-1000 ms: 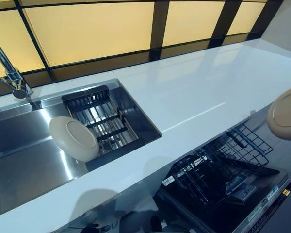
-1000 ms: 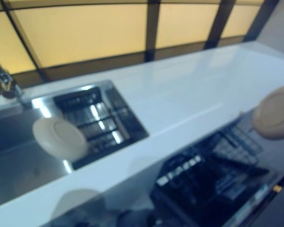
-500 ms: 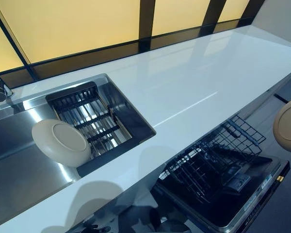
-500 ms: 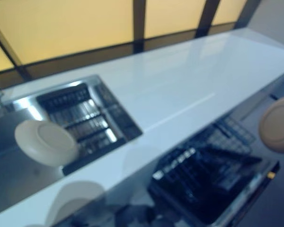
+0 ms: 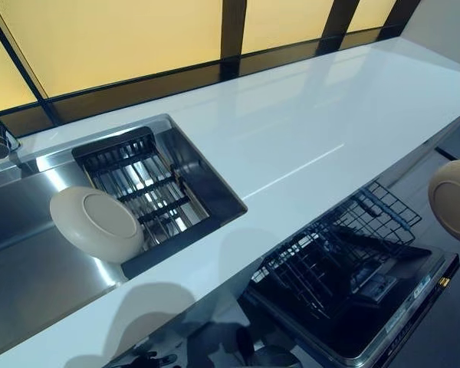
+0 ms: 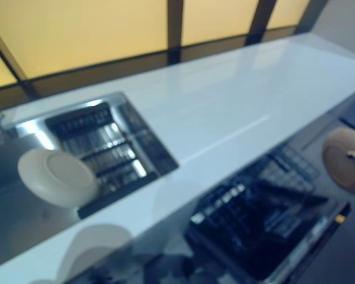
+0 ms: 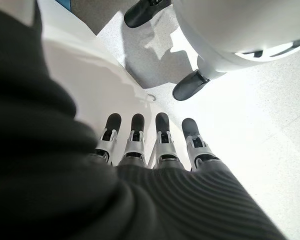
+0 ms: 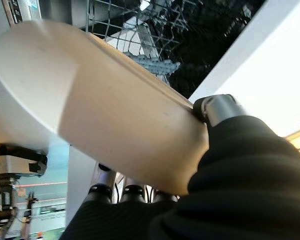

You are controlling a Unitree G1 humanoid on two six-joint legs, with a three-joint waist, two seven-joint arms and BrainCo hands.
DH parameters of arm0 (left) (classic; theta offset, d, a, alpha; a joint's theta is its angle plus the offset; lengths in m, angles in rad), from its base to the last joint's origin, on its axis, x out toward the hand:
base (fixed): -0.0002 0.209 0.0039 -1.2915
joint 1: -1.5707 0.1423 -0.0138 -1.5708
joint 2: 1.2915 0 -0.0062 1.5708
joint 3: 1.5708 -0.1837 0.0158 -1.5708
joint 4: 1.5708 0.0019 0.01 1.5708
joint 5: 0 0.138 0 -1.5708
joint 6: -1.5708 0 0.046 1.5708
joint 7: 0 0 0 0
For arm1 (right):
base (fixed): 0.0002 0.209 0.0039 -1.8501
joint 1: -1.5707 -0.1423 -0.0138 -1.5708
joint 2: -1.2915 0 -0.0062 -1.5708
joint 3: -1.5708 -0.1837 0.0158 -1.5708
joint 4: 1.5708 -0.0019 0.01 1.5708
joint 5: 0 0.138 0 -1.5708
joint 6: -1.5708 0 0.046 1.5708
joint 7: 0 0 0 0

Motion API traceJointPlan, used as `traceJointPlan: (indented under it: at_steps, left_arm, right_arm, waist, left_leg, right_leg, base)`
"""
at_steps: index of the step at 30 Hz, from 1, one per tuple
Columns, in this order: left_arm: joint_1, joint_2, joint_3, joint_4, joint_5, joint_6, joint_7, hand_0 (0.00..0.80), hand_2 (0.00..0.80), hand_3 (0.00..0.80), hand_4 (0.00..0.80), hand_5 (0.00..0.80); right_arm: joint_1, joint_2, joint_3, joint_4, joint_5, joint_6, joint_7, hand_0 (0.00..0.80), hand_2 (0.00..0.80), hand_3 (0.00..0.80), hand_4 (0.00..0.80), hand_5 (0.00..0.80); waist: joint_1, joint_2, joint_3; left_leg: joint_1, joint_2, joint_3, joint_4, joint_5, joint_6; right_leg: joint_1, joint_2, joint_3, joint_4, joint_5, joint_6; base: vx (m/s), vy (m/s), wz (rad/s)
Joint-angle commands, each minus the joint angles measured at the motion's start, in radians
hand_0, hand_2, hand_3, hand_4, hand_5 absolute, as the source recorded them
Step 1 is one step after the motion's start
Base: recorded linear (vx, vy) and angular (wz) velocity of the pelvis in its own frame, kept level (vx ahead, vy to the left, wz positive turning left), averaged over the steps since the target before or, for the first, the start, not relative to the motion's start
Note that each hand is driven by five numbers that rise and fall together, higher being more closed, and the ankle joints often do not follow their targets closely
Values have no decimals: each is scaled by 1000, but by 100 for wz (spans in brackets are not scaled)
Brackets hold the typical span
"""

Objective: Take plates into dishwasher

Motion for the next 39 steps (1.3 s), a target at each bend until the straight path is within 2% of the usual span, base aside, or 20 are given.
traceJointPlan:
  at_steps: [1, 9, 15, 20, 31, 39]
  left_arm:
    - [-36, 42, 22, -5, 47, -4, 11, 0, 0, 0, 0, 0]
    - [-47, 40, 19, -16, 55, 4, 6, 0, 0, 0, 0, 0]
    - [-55, 34, 10, -20, 58, 11, 9, 0, 0, 0, 0, 0]
    - [-60, 33, 4, -25, 60, 13, 7, 0, 0, 0, 0, 0]
    - [-83, 36, -10, -44, 49, 16, 6, 0, 0, 0, 0, 0]
    - [-101, 40, -25, -52, 45, 12, 3, 0, 0, 0, 0, 0]
  right_arm:
    - [-78, 22, 14, 3, -41, -24, -54, 800, 800, 800, 800, 800]
    - [-83, 75, 43, 19, -81, -19, -71, 800, 800, 800, 800, 800]
    - [-99, 109, 99, 18, -244, -33, -114, 800, 800, 800, 800, 800]
    - [-127, 132, 158, 22, -315, -31, -139, 800, 800, 800, 800, 800]
    - [-186, 215, 229, 91, -299, 31, -146, 800, 800, 800, 800, 800]
    - [-251, 257, 265, 201, -287, 45, -157, 800, 800, 800, 800, 800]
  waist:
    - [49, -48, -22]
    - [62, -44, -16]
    - [68, -41, -14]
    - [77, -36, -9]
    - [99, -21, 13]
    - [118, 1, 34]
  left_leg:
    - [44, 20, -27, 3, -35, 22]
    - [37, 17, -35, 3, -35, 23]
    - [33, 17, -41, 3, -35, 23]
    - [30, 17, -48, 3, -34, 23]
    - [14, 14, -66, 3, -29, 20]
    - [-5, 8, -78, 3, -23, 17]
  right_leg:
    - [-42, -35, -4, 1, 69, 80]
    - [-43, -40, -15, 1, 67, 80]
    - [-46, -42, -18, 1, 67, 80]
    - [-46, -45, -22, 1, 65, 80]
    - [-52, -56, -38, 1, 61, 79]
    - [-64, -65, -52, 1, 61, 77]
  base:
    - [7, -5, 9]
    - [-4, -5, 4]
    - [-3, -9, 2]
    - [1, -6, 3]
    - [-13, -10, 6]
    - [-37, -13, 6]
